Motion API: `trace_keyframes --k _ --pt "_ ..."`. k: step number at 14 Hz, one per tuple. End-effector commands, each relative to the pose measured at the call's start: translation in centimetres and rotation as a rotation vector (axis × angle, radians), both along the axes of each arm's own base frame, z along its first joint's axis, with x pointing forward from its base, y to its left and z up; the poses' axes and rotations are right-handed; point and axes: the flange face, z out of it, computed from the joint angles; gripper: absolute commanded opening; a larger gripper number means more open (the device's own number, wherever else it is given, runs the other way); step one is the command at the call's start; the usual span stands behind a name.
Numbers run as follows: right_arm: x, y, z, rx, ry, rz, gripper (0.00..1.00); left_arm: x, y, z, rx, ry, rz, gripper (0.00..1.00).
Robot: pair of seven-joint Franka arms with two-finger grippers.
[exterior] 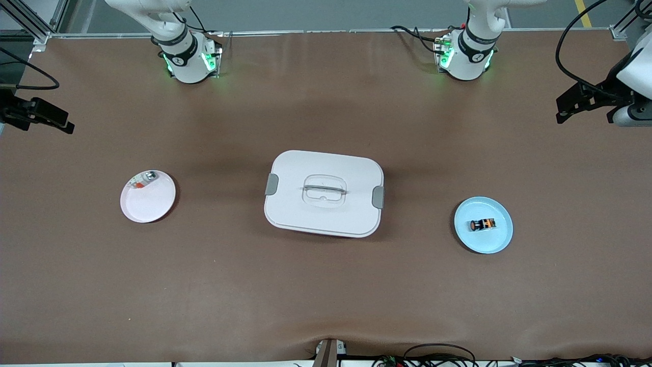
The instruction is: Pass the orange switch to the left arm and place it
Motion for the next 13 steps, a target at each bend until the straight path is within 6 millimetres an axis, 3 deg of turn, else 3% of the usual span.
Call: trace_keyframes --k 1,6,10,13 --pt "-0.2 -0.2 0.5 -0.014 -0.004 0.008 1.00 -1.4 -1.1 0.4 -0.024 0.005 -0.013 1.00" --pt "-0.2 -0.2 0.6 -0.014 -0.006 0.008 1.00 -1.6 -2.5 0.3 -0.017 0.005 -0.031 1.00" --pt "-0.2 -0.2 0.5 -0.016 -0.004 0.007 1.00 -1.5 -2.3 0.4 -0.016 0.003 -0.028 1.00" --pt "-0.2 -0.1 0.6 -0.016 -0.006 0.009 1.00 -1.0 -1.2 0.3 -0.018 0.003 -0.012 1.00"
